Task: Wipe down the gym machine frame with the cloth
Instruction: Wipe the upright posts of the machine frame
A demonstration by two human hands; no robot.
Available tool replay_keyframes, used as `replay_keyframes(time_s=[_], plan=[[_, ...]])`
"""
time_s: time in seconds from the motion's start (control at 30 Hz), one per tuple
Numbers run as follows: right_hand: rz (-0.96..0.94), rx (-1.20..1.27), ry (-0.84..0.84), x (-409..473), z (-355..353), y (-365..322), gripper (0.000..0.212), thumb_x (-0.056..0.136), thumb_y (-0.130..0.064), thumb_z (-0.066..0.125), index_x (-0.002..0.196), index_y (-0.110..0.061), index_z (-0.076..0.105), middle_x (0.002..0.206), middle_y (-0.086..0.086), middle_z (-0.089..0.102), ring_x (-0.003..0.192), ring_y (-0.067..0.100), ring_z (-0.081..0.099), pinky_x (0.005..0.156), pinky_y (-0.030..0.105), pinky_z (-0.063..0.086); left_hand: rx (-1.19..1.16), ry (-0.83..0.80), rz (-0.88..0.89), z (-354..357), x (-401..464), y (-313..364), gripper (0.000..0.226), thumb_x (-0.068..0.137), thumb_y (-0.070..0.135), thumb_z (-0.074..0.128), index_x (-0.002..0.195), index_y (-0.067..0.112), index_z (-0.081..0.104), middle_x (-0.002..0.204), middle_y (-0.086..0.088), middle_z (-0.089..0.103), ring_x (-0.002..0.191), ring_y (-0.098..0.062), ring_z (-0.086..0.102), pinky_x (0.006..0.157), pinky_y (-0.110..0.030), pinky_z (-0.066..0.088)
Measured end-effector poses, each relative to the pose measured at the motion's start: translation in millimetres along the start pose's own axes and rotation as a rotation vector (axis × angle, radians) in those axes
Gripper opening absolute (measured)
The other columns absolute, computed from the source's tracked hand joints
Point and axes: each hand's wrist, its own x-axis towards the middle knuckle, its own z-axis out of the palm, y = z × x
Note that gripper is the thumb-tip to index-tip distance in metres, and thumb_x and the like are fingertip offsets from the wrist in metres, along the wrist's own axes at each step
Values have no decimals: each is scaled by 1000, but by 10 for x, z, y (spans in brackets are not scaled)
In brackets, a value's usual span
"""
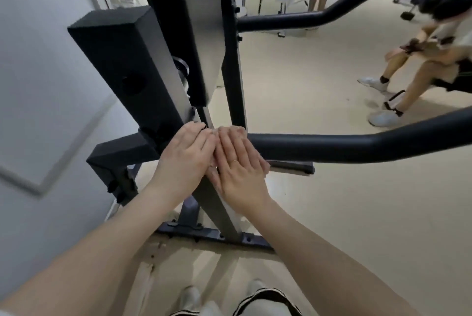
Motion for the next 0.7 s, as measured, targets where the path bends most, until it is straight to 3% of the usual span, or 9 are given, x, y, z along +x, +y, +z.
replay_keyframes(time_s=[0.1,0.27,0.37,0.47,0.57,0.63,0.7], plan=[[53,-112,78,-117,-14,259,49,96,-34,41,139,-12,47,144,8,45,140,23,26,115,36,14,9,-45,63,-21,17,-84,37,75,7,73,111,1,66,99,-13,68,104,-33,61,102,-43,42],[482,-152,194,-516,-241,807,49,97,-27,39,143,-12,34,147,14,39,138,30,22,115,42,11,-241,22,312,-161,115,-8,29,74,4,73,102,-1,70,99,-16,69,99,-33,64,93,-43,50],[649,-85,258,-478,-262,745,50,95,-16,41,144,-5,35,149,19,33,143,35,15,116,51,15,-340,-106,234,-201,239,60,46,69,6,79,112,-1,64,109,-17,66,95,-33,64,79,-40,54],[493,43,205,-279,-96,345,51,91,-8,40,142,-1,39,148,20,36,142,34,11,117,50,10,-289,-303,133,-64,389,158,59,85,20,66,137,7,40,130,-10,51,111,-28,52,84,-38,48],[328,-16,135,-326,-121,387,52,88,-4,45,140,-3,43,147,15,41,140,32,23,115,40,12,-272,-296,153,22,468,276,58,89,25,61,139,8,37,124,-9,54,107,-28,52,84,-36,46],[414,-75,140,-439,-250,631,57,88,-1,54,143,-4,38,149,14,38,142,32,25,116,43,15,-303,-263,177,59,491,300,59,81,22,71,132,3,48,111,-17,60,96,-37,56,76,-44,45],[599,-84,164,-566,-389,862,63,90,-2,56,147,-5,30,154,13,27,145,30,15,118,44,12,-302,-241,207,129,515,283,59,78,21,73,129,1,51,111,-22,59,96,-40,56,78,-46,43]])
